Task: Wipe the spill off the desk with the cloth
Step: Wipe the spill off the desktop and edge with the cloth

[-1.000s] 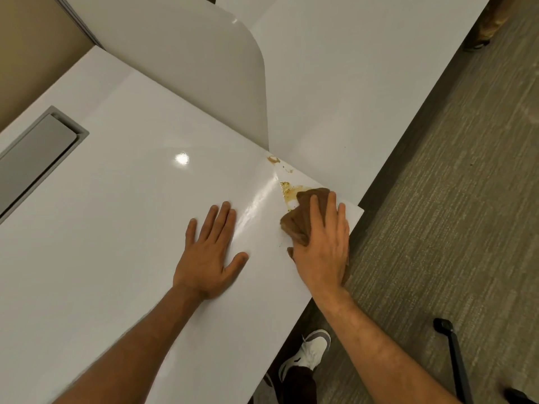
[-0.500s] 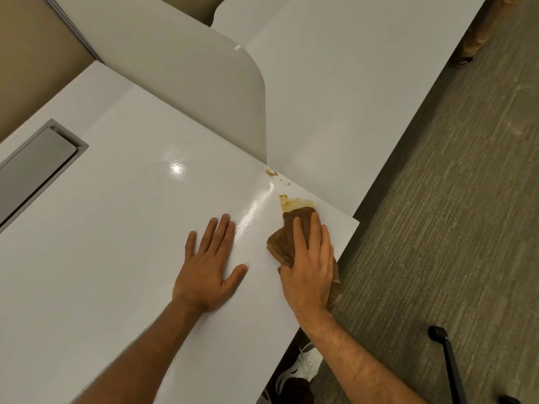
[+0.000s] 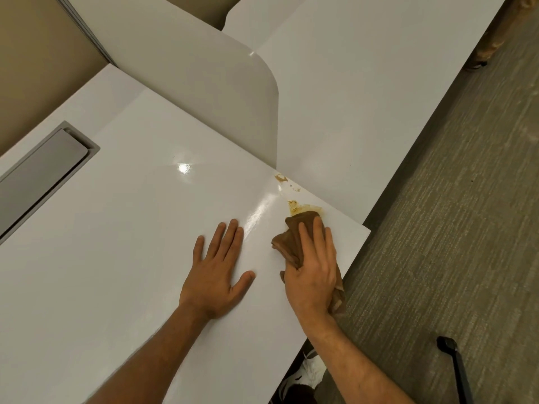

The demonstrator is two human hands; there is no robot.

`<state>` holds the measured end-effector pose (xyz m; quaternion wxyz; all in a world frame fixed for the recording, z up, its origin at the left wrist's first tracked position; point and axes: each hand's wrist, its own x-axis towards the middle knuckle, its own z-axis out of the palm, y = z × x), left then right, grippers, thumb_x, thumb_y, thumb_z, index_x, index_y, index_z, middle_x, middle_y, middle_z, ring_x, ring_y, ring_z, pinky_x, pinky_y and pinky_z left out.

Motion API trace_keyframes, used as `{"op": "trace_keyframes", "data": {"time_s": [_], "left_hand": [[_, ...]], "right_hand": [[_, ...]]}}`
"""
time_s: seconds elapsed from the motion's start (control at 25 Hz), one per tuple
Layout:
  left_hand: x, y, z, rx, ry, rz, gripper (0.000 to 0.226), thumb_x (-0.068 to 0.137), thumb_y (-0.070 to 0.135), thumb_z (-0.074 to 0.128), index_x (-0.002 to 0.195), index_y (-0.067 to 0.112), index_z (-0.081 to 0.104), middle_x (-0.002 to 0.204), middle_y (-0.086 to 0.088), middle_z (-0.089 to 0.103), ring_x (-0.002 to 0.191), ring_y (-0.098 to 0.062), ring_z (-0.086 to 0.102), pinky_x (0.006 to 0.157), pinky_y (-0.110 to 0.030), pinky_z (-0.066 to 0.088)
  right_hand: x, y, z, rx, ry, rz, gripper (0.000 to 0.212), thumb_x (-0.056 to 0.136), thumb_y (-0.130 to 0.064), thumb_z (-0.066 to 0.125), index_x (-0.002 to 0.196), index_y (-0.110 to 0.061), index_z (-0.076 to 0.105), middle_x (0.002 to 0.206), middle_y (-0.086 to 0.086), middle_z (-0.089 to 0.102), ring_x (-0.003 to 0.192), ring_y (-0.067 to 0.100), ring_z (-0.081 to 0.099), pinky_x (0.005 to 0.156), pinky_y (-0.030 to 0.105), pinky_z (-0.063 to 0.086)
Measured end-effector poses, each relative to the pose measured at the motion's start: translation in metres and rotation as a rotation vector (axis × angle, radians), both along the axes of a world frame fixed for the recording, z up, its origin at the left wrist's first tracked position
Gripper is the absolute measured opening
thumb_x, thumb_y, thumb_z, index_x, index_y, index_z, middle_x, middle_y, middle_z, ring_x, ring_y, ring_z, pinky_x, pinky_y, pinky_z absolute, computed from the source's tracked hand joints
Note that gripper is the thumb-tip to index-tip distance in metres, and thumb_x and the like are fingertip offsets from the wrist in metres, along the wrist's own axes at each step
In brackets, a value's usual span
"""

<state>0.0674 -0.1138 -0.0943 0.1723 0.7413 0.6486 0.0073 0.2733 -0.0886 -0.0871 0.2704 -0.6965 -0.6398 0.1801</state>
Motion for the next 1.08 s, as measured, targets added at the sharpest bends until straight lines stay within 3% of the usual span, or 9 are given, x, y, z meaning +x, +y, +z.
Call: {"op": "trace_keyframes", "data": {"time_s": [0.24,0.4,0.48,0.6,0.68,0.76,0.88,0.96,1.08], "left_hand": [[0.0,0.001,-0.002,0.001,-0.019,0.008,0.086,0.101,0.072,0.016,0.169,0.024,-0.005,0.177,0.006,-0.011,0.163,-0.015,-0.011,0.13,-0.049,-0.008],[0.0,0.002,-0.001,-0.012,-0.019,0.002,0.084,0.101,0.071,0.018,0.169,0.025,0.002,0.177,0.005,-0.007,0.163,-0.016,-0.011,0.131,-0.054,-0.002],[0.0,0.002,0.0,-0.011,-0.022,0.004,0.084,0.101,0.072,0.016,0.169,0.026,0.003,0.177,0.006,-0.008,0.163,-0.015,-0.012,0.131,-0.054,-0.003],[0.0,0.001,0.0,-0.002,-0.029,0.01,0.085,0.101,0.072,0.016,0.169,0.025,-0.004,0.177,0.006,-0.01,0.163,-0.015,-0.011,0.13,-0.049,-0.007],[0.0,0.0,0.0,0.008,-0.017,0.01,0.085,0.102,0.07,0.018,0.169,0.023,-0.005,0.177,0.007,-0.011,0.163,-0.016,-0.01,0.129,-0.048,-0.007],[0.001,0.0,0.001,0.007,-0.018,0.008,0.084,0.102,0.067,0.022,0.169,0.023,-0.005,0.177,0.007,-0.011,0.163,-0.015,-0.011,0.129,-0.047,-0.008],[0.0,0.0,0.001,0.018,-0.032,0.011,0.084,0.103,0.065,0.028,0.169,0.022,-0.002,0.177,0.006,-0.008,0.164,-0.016,-0.008,0.129,-0.045,-0.01],[0.0,0.001,0.002,0.008,-0.03,0.012,0.085,0.102,0.065,0.029,0.169,0.022,-0.002,0.177,0.006,-0.008,0.164,-0.017,-0.008,0.129,-0.045,-0.011],[0.0,0.001,0.002,-0.017,-0.011,0.008,0.086,0.102,0.068,0.024,0.168,0.023,-0.006,0.177,0.007,-0.013,0.163,-0.016,-0.012,0.129,-0.047,-0.011]], "right_hand": [[-0.025,0.029,0.004,0.041,0.087,0.149,0.058,0.083,-0.019,0.084,0.138,-0.011,0.064,0.15,0.012,0.055,0.14,0.035,0.05,0.11,0.044,0.044],[-0.03,0.04,0.017,-0.097,0.266,0.336,0.053,0.09,-0.02,0.078,0.14,-0.017,0.062,0.149,0.005,0.058,0.139,0.019,0.049,0.113,0.036,0.042],[-0.018,0.044,0.027,-0.256,0.421,0.383,0.048,0.091,-0.021,0.077,0.138,-0.02,0.065,0.137,-0.002,0.067,0.13,0.011,0.058,0.111,0.037,0.049],[0.006,0.038,0.044,-0.333,0.695,0.294,0.03,0.09,-0.034,0.071,0.12,-0.04,0.072,0.109,-0.016,0.076,0.105,0.004,0.07,0.09,0.024,0.058],[0.022,0.035,0.049,-0.168,0.763,0.075,0.032,0.09,-0.036,0.067,0.119,-0.05,0.069,0.115,-0.022,0.073,0.11,0.0,0.068,0.089,0.015,0.055],[0.035,0.037,0.042,-0.028,0.614,-0.134,0.044,0.095,-0.029,0.066,0.136,-0.042,0.059,0.138,-0.018,0.062,0.13,0.003,0.057,0.105,0.023,0.051],[0.034,0.044,0.021,-0.081,0.133,-0.172,0.065,0.097,-0.017,0.068,0.155,-0.007,0.041,0.164,0.017,0.035,0.151,0.034,0.035,0.12,0.054,0.037],[0.023,0.05,0.011,-0.089,-0.01,-0.112,0.072,0.095,-0.018,0.071,0.155,-0.001,0.036,0.164,0.022,0.031,0.151,0.041,0.031,0.121,0.058,0.033],[0.008,0.066,0.005,-0.032,-0.003,0.003,0.079,0.09,-0.022,0.076,0.155,-0.001,0.036,0.162,0.023,0.035,0.149,0.043,0.035,0.12,0.054,0.034]]}}
